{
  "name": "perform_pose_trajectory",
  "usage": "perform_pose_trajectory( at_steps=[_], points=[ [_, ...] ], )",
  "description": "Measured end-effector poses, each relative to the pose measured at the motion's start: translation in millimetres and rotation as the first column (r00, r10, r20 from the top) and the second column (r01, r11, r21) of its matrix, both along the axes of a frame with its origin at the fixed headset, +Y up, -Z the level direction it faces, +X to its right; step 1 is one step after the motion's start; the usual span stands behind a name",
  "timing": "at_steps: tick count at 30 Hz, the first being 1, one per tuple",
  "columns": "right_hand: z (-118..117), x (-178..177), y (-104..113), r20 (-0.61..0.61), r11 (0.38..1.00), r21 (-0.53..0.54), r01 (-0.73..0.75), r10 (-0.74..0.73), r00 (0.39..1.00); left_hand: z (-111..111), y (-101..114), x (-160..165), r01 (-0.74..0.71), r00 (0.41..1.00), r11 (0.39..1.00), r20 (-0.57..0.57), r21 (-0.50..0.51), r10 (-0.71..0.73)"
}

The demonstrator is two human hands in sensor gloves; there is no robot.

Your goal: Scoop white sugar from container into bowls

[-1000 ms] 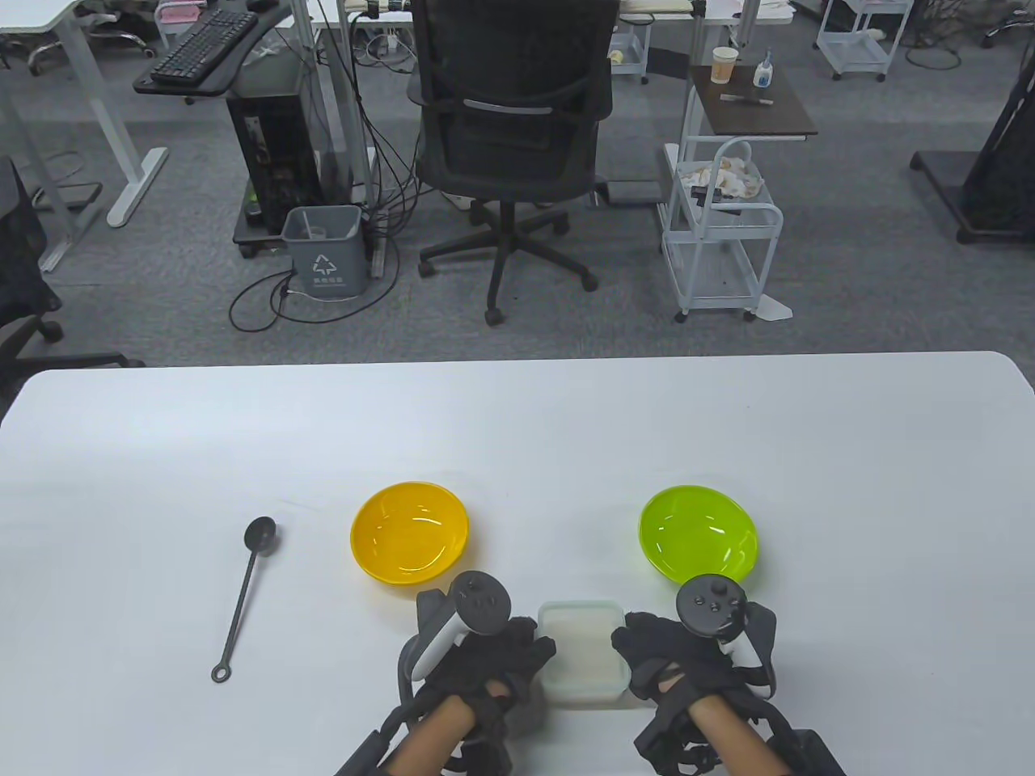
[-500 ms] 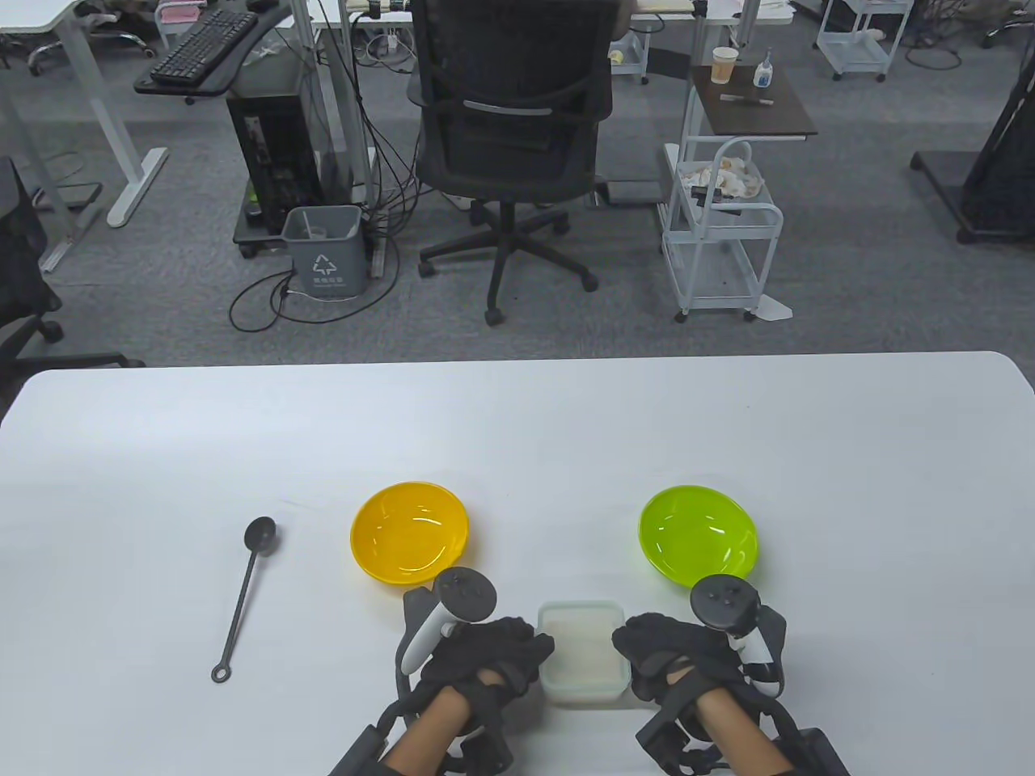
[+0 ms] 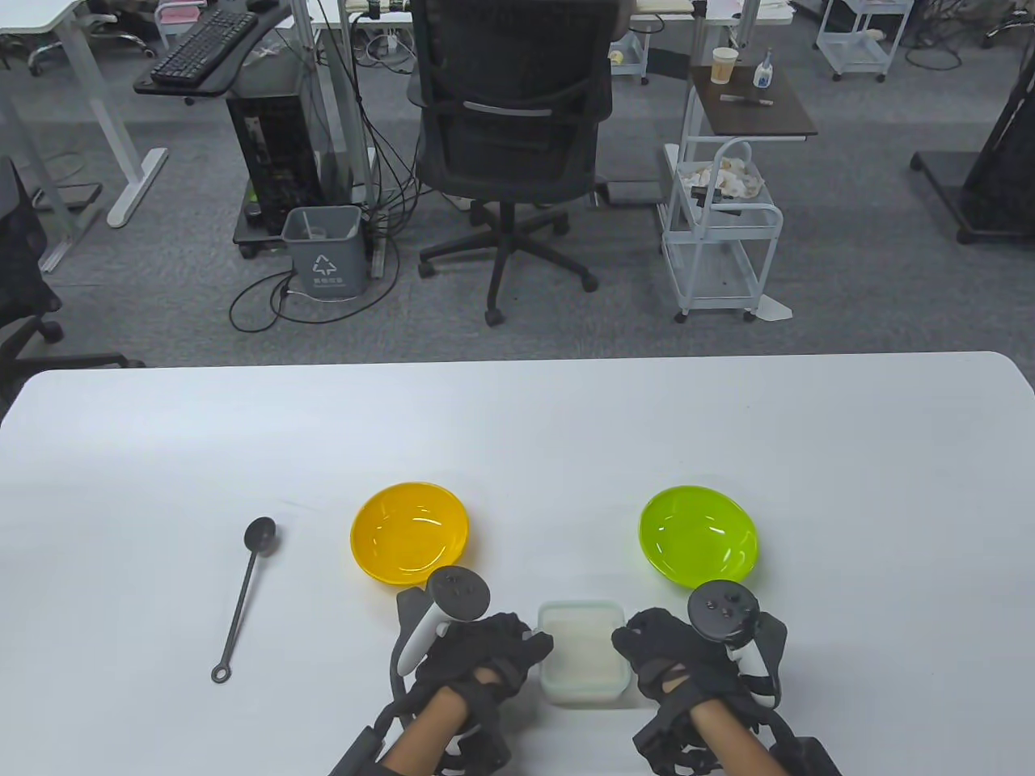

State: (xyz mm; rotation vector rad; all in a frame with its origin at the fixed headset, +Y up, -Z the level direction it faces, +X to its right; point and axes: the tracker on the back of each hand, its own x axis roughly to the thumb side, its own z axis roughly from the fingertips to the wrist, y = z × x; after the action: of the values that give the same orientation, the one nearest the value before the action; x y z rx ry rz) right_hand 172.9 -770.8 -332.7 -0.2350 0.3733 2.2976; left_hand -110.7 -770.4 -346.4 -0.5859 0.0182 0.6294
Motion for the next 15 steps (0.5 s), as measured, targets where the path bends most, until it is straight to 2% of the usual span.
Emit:
perform_pose_trajectory(
  at_steps=[8, 15],
  points=[
    [5, -7, 9, -0.025, 0.978, 0.13, -0.165, 0.17, 0.985, 7, 12, 7, 0.145, 0.989, 0.975, 0.01, 0.169, -0.149],
    [11, -22, 21, -0.067, 0.874, 0.314, -0.372, 0.411, 0.909, 14, 25, 20, 0.301, 0.943, 0.888, 0.027, 0.347, -0.331]
  ],
)
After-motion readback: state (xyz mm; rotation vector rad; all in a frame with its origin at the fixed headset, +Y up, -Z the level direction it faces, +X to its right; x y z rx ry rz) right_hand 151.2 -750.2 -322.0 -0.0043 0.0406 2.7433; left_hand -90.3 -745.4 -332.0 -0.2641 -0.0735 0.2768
